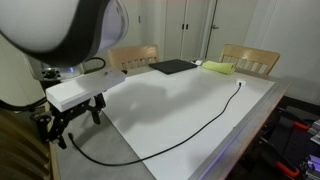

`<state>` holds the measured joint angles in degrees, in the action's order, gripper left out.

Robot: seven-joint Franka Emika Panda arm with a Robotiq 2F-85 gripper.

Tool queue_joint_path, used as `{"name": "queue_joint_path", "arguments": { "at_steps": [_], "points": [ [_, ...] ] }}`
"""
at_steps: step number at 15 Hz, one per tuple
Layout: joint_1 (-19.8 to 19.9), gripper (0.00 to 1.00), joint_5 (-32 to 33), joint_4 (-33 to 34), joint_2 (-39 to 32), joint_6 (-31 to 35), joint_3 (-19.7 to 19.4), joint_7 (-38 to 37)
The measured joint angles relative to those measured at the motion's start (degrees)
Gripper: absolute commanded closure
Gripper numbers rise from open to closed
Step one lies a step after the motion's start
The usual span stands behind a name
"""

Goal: Put the charger in a circle

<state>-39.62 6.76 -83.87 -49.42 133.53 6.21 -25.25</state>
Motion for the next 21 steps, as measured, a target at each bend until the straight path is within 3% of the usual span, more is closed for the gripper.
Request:
{"name": "queue_joint_path", "arguments": {
  "at_steps": [4, 16, 17, 18, 21],
  "points": [
    [-3.3, 0.0, 1.5, 3.5, -2.1, -2.7, -3.1, -5.4],
    [-5.5, 0.0, 1.8, 9.0, -6.1, -7.5, -5.4, -14.4],
    [-5.5, 0.1, 1.8, 9.4, -6.4, -7.7, -5.4, -14.9],
    [-5.5, 0.28, 1.8, 9.7, -6.6, -7.8, -5.4, -15.0],
    [-5.5, 0.48, 1.7, 10.1, -6.9, -7.8, -5.4, -15.5]
  ]
}}
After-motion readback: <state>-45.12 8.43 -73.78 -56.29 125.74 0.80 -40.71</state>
